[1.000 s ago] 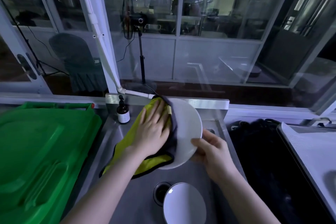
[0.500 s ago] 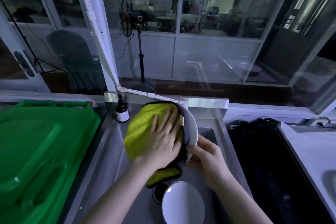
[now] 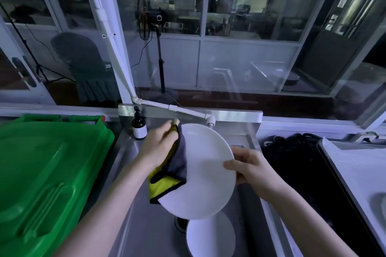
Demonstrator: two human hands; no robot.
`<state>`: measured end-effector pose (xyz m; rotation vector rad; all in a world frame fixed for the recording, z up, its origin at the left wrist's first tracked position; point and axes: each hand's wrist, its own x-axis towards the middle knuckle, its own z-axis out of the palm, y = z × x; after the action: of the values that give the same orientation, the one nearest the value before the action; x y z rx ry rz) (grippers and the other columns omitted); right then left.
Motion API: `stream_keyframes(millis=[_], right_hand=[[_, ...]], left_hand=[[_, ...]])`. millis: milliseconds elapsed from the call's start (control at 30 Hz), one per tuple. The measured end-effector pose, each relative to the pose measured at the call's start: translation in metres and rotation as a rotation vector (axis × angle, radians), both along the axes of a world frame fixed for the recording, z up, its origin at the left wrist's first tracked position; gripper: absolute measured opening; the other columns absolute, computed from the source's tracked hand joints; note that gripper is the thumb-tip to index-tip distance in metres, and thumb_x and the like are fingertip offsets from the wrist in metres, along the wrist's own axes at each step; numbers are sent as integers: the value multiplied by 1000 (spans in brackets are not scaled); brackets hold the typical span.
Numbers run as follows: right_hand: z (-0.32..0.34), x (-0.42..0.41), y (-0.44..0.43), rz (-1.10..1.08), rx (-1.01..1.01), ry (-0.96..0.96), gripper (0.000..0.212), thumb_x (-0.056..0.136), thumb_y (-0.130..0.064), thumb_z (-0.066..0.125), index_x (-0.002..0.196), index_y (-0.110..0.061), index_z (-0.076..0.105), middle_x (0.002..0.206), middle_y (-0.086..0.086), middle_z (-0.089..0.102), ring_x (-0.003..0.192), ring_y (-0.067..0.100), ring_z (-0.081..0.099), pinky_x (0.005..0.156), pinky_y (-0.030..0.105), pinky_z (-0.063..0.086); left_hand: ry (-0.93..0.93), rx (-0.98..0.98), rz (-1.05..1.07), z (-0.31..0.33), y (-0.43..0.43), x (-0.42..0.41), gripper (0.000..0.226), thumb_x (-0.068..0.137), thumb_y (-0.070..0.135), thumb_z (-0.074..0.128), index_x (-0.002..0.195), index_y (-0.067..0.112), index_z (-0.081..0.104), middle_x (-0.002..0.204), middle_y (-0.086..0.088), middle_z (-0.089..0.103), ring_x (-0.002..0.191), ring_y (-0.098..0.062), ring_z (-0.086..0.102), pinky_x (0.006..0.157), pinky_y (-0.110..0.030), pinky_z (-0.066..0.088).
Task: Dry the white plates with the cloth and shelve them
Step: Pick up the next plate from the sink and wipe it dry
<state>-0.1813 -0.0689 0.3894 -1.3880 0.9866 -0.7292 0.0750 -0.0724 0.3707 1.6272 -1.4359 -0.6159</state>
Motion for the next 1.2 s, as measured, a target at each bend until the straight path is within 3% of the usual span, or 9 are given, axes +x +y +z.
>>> stream_keyframes(millis=[167,267,367,567,833,933,1067,1133,1200], right_hand=[[22,10,-18,129,-171,205,21,96,-2,58,110,-8,73,84,9,67,76,17,60,70,31,45],[23,21,-29,113,-376,457,19,101,-20,56,106,-11,72,74,4,54,66,12,45,62,28,34],[21,28,-32,76,-499,561,18,100,-23,56,104,-22,74,80,11,67,69,18,52,67,33,43],[-3,21,-21,-395,-373,164,25,99,-17,57,98,-36,74,77,-20,72,73,-1,61,69,25,48],[-2,34,-6,-96,-631,377,24,99,-17,60,120,-21,71,105,-15,71,98,-5,61,87,11,44],[-5,42,-3,-19,-673,449,25,99,-17,60,122,-20,71,108,-17,67,101,-10,54,85,1,37],[-2,30,-13,-275,-480,278,24,100,-19,59,121,-17,71,110,-4,75,99,3,64,92,26,48],[-6,38,-10,-521,-414,140,23,100,-19,58,118,-16,72,104,-6,74,89,-1,62,83,24,47],[-17,57,2,-787,-345,48,24,102,-20,54,120,-18,68,103,-11,68,91,1,59,82,21,42]], left_hand=[[-74,101,-336,10,-1,-5,59,77,72,61,113,26,69,111,19,69,105,3,60,87,-12,41],[133,19,-277,-10,8,-14,47,76,50,66,103,12,71,96,10,73,84,0,62,77,-21,45],[287,-17,-72,-34,25,-22,35,79,48,62,82,13,64,63,16,60,58,4,47,56,-15,34],[404,3,220,-61,43,-24,17,96,36,57,89,21,61,81,14,70,78,2,63,68,-17,46],[-92,-2,-120,2,22,-10,32,76,37,82,83,12,63,63,3,55,58,1,45,60,-21,37],[-167,50,-225,9,16,-18,50,74,45,81,84,0,63,69,-18,54,64,-11,41,62,-32,31],[13,21,127,-3,30,-10,42,84,42,72,82,1,63,72,-18,63,62,-14,49,52,-17,31],[278,22,406,-17,40,-28,36,88,41,67,76,8,60,67,-5,62,70,-19,58,52,-13,36],[506,37,615,-26,43,-53,34,93,44,60,86,11,62,81,1,65,85,-25,61,62,-27,40]])
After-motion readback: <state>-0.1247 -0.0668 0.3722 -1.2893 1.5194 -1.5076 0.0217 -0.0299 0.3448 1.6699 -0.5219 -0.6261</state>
